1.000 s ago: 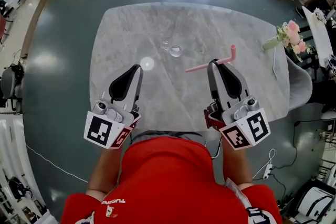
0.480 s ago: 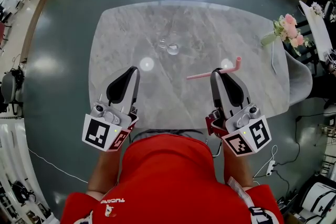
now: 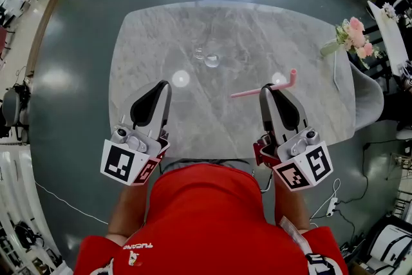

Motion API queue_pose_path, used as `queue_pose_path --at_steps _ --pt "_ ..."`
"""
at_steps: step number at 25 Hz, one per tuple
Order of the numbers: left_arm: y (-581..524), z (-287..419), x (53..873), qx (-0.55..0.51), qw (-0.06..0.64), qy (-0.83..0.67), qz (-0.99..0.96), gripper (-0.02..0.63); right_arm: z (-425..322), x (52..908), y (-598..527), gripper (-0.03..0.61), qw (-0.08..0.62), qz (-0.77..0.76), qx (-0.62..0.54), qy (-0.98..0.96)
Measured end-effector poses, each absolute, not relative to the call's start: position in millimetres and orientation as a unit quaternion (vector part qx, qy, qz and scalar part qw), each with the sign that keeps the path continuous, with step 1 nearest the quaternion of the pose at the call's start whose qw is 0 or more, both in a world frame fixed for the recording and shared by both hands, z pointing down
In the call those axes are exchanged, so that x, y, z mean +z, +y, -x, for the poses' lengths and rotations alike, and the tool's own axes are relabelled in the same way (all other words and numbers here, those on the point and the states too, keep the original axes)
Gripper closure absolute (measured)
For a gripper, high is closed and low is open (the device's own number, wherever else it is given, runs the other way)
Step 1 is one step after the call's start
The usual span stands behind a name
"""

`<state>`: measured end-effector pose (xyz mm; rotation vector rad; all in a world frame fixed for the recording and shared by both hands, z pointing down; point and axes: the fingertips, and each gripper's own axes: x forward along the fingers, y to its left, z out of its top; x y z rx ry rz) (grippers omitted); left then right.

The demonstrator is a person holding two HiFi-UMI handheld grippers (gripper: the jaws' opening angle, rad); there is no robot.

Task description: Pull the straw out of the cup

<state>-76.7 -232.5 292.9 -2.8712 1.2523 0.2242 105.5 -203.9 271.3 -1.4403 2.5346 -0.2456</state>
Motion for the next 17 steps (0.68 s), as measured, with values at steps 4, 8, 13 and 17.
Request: queue_pose_path --at_steps 4,8,13,17 --pt "-232.2 77.0 293.0 0.07 0.002 0.4 0.914 0.609 -105.6 269.9 -204.1 0.557 0.108 0.489 -0.081 0.862" --pt "-233.9 76.4 293.2 0.071 0.001 0.401 0.914 0.609 -107.2 269.0 -205.5 0.557 0.108 0.49 -0.081 0.861" --pt "-237.4 71.4 294.5 0.069 -0.001 0.4 0.914 0.609 -112.7 270.7 -208.4 0.557 0.106 0.491 -0.084 0.861" --pt "-236.6 71.8 294.5 0.071 -0.001 0.399 0.914 0.609 -111.6 271.1 -207.5 0.557 0.105 0.491 -0.084 0.861"
